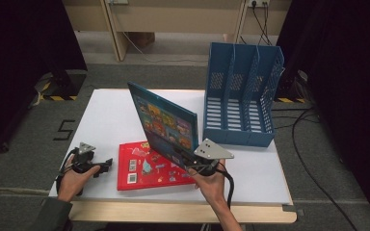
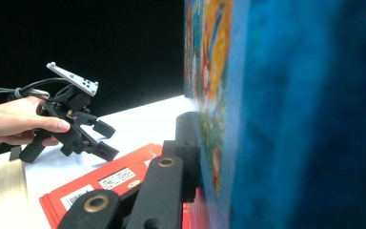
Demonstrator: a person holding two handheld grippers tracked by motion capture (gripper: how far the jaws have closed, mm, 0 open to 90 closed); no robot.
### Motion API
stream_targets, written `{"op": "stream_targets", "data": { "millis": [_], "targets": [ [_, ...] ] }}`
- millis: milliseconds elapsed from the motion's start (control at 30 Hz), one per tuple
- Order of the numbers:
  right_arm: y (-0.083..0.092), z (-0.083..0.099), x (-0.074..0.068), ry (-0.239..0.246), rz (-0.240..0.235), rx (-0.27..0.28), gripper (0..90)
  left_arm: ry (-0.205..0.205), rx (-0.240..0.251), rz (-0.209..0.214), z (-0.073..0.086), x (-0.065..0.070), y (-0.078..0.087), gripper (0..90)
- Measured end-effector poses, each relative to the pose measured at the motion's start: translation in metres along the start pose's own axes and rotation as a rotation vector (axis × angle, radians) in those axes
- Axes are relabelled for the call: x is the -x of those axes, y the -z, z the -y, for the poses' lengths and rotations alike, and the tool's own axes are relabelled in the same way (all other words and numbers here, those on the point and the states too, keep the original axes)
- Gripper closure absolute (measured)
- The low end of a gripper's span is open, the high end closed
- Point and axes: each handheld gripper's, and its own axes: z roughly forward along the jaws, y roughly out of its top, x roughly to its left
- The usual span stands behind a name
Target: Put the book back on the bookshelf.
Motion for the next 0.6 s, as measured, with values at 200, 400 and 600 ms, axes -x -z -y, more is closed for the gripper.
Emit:
{"op": "stream_targets", "data": {
  "millis": [200,400,600],
  "targets": [
    [0.005,-0.004,0.004,0.007,0.017,-0.005,82.5,0.000,0.000,0.001,0.000,0.000,0.000,16.3],
    [0.010,-0.007,0.006,-0.008,0.016,0.006,82.7,0.000,0.000,0.001,0.000,0.000,0.000,16.3],
    [0.018,-0.017,0.008,-0.016,0.031,0.037,82.7,0.000,-0.001,0.002,0.000,0.000,0.000,16.3]
  ]
}}
